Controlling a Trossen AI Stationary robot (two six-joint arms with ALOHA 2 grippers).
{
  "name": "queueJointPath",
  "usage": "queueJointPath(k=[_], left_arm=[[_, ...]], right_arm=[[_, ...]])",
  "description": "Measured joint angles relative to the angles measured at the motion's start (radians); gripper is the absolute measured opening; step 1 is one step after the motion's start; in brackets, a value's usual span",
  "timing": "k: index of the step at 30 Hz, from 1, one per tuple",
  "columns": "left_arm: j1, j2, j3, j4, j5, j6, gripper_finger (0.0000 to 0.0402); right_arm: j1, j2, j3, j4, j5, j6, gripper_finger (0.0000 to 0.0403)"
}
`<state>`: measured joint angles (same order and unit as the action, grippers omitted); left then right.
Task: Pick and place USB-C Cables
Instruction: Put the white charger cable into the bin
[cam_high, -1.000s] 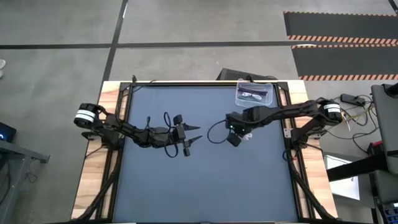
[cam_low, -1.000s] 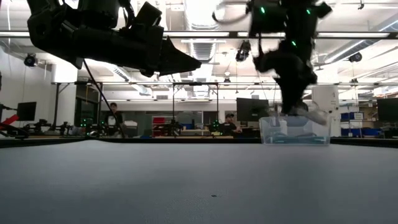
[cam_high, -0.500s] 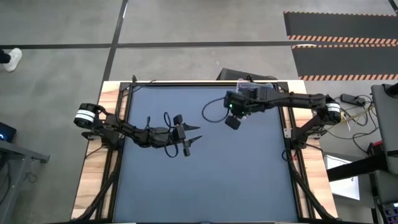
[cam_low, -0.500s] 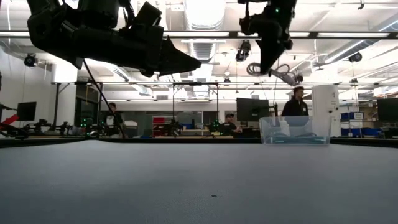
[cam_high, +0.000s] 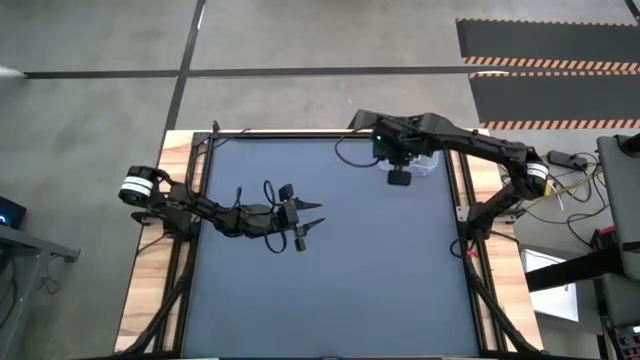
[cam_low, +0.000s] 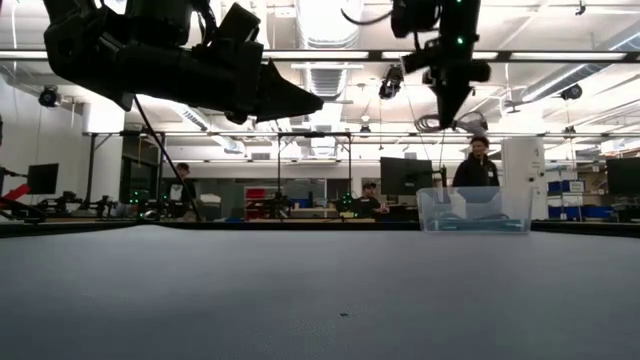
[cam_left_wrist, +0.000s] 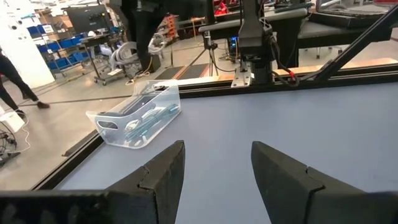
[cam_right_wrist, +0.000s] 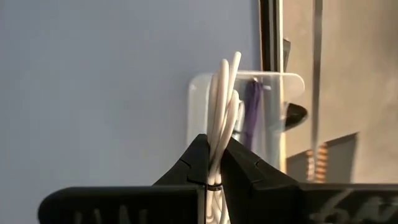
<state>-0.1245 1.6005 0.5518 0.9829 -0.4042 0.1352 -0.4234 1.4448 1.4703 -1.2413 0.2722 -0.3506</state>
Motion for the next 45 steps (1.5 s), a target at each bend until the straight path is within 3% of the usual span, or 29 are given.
queueJointPath(k=[5, 9, 22, 30, 45], left_arm=[[0.000, 0.000, 0.000, -0.007, 0.000, 0.000, 0.0170], [0.000, 0.000, 0.000, -0.015, 0.000, 0.000, 0.0170], [0.000, 0.000, 0.000, -0.037, 0.000, 0.000, 0.0170], [0.000, 0.000, 0.000, -0.047, 0.000, 0.000, 0.0170], [0.000, 0.000, -0.001, -0.059, 0.000, 0.000, 0.0170]], right_arm=[[-0.080, 0.000, -0.009, -0.013, -0.001, -0.227, 0.0013], [-0.160, 0.000, -0.010, -0.009, -0.045, -0.293, 0.0013], [-0.363, 0.065, -0.011, 0.022, -0.151, -0.343, 0.0013], [-0.417, 0.187, -0.010, 0.074, -0.154, -0.396, 0.0013], [-0.522, 0.346, -0.003, 0.108, -0.292, -0.428, 0.0013]])
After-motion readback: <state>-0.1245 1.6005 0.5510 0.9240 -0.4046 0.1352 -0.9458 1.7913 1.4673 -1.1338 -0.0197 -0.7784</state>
